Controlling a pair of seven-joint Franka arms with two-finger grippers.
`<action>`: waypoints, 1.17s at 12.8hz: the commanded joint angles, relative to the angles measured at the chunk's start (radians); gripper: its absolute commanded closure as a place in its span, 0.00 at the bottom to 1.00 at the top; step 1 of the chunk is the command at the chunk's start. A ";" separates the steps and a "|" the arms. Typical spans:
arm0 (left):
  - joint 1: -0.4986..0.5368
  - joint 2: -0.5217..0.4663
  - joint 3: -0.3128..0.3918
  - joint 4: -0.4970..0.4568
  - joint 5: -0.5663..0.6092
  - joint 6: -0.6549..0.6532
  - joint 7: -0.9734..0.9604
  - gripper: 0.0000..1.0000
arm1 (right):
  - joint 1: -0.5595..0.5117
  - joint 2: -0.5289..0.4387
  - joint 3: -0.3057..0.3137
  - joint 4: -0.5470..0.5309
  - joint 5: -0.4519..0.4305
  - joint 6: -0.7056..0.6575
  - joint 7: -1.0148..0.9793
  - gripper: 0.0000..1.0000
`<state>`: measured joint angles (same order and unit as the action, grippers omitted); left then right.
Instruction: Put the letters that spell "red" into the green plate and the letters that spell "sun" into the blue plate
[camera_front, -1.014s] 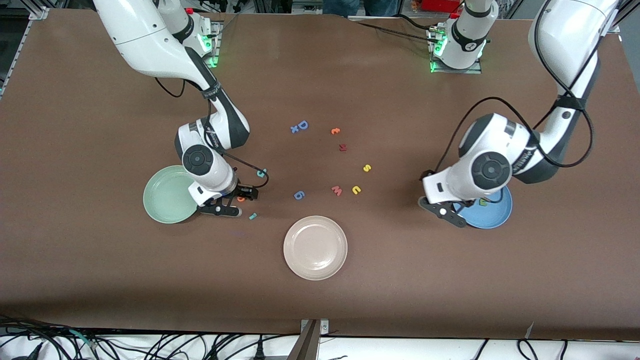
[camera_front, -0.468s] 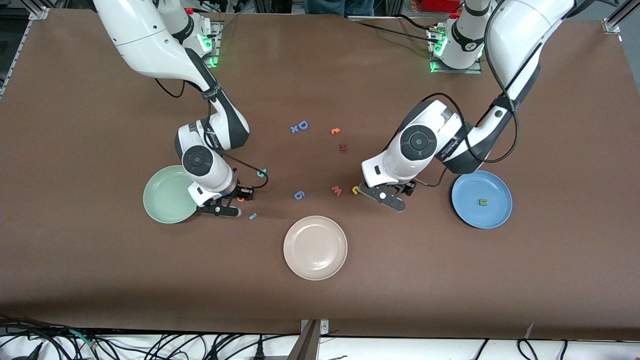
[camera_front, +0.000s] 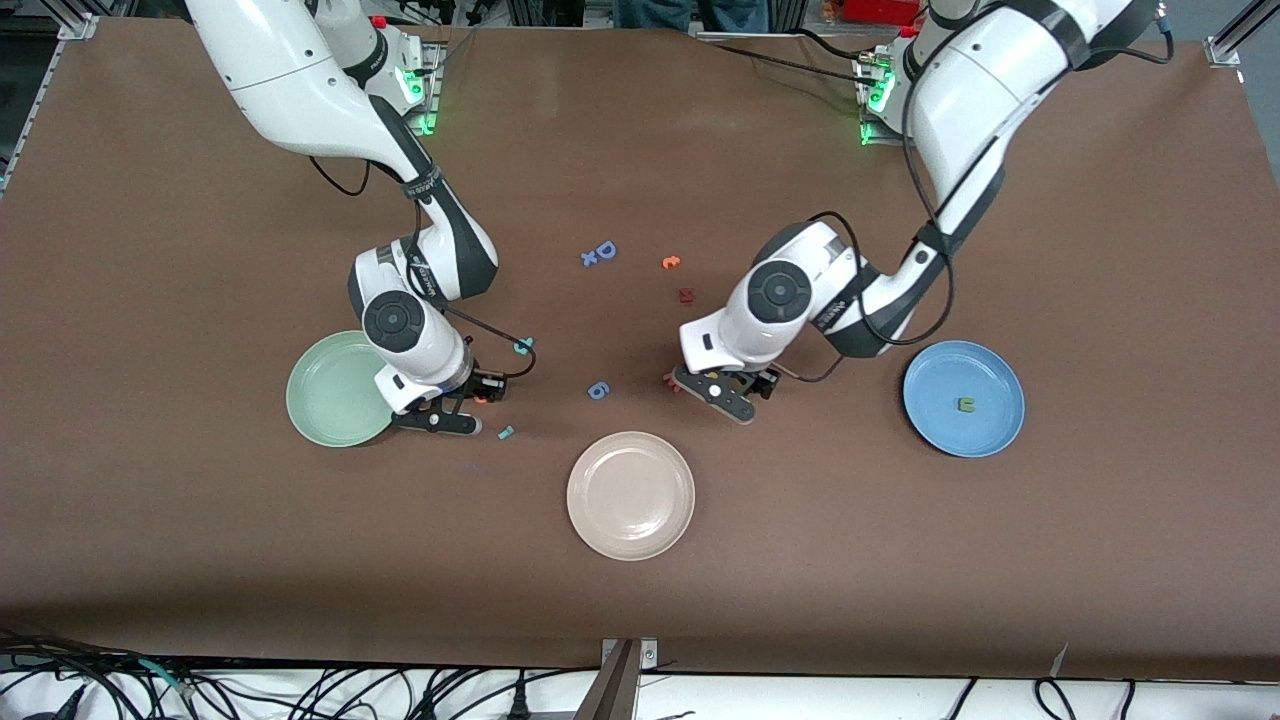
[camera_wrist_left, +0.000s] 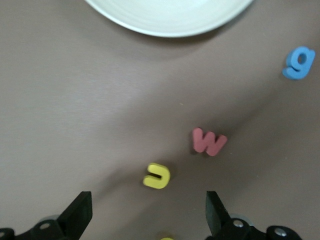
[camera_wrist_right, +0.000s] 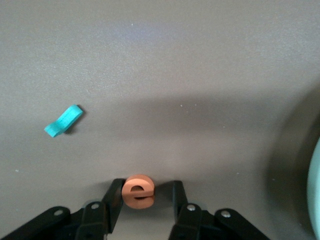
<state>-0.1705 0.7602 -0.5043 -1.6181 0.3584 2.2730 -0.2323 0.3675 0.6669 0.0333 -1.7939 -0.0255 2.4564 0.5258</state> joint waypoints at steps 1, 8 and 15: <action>-0.085 0.024 0.047 0.026 0.069 -0.001 -0.016 0.00 | -0.002 0.020 0.004 0.005 -0.013 0.015 0.006 0.61; -0.084 0.053 0.064 0.023 0.080 0.017 -0.010 0.04 | -0.004 0.022 0.004 0.010 -0.008 0.013 0.005 0.72; -0.086 0.070 0.070 0.020 0.126 0.049 -0.015 0.38 | -0.016 -0.015 0.004 0.059 -0.005 -0.094 -0.003 0.80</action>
<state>-0.2459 0.8184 -0.4401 -1.6180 0.4539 2.3171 -0.2362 0.3662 0.6641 0.0302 -1.7689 -0.0258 2.4233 0.5258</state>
